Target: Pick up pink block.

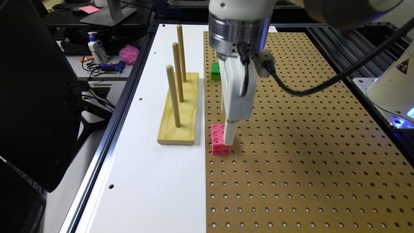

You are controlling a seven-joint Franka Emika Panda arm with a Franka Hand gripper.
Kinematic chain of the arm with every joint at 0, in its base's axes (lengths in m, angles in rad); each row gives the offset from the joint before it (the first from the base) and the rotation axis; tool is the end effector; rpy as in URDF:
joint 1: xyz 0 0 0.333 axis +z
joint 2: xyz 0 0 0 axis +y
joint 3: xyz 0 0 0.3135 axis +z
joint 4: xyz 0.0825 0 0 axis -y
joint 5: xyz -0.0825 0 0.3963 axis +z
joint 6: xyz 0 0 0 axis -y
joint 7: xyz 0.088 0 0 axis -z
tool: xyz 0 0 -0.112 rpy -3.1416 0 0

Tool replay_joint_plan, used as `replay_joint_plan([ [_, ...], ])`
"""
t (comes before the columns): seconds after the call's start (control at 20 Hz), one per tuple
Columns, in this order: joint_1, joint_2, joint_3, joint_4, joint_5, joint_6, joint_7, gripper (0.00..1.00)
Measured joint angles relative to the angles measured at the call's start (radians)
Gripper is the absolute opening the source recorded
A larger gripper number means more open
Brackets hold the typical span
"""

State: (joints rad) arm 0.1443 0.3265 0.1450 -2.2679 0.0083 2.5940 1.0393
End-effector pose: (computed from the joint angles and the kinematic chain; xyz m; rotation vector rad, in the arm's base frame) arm 0.5206 0.1571 0.1978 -2.8758 1.1565 0.0450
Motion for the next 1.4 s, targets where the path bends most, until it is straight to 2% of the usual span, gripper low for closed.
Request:
replay_joint_plan([
  [0.1,0.0,0.042,0.0,0.001,-0.0004,0.047,0.0,1.0],
  [0.2,0.001,0.062,0.0,0.004,-0.0004,0.071,0.0,1.0],
  [0.75,0.004,0.071,0.002,0.023,-0.0004,0.072,0.0,1.0],
  [0.85,0.004,0.1,0.002,0.023,-0.0006,0.096,0.0,1.0],
  [0.9,0.004,0.104,0.002,0.026,-0.004,0.104,0.003,1.0],
  [0.95,0.004,0.105,0.002,0.026,-0.0041,0.106,0.003,0.0],
  [1.4,0.003,0.105,0.001,0.026,-0.0041,0.105,0.003,0.0],
])
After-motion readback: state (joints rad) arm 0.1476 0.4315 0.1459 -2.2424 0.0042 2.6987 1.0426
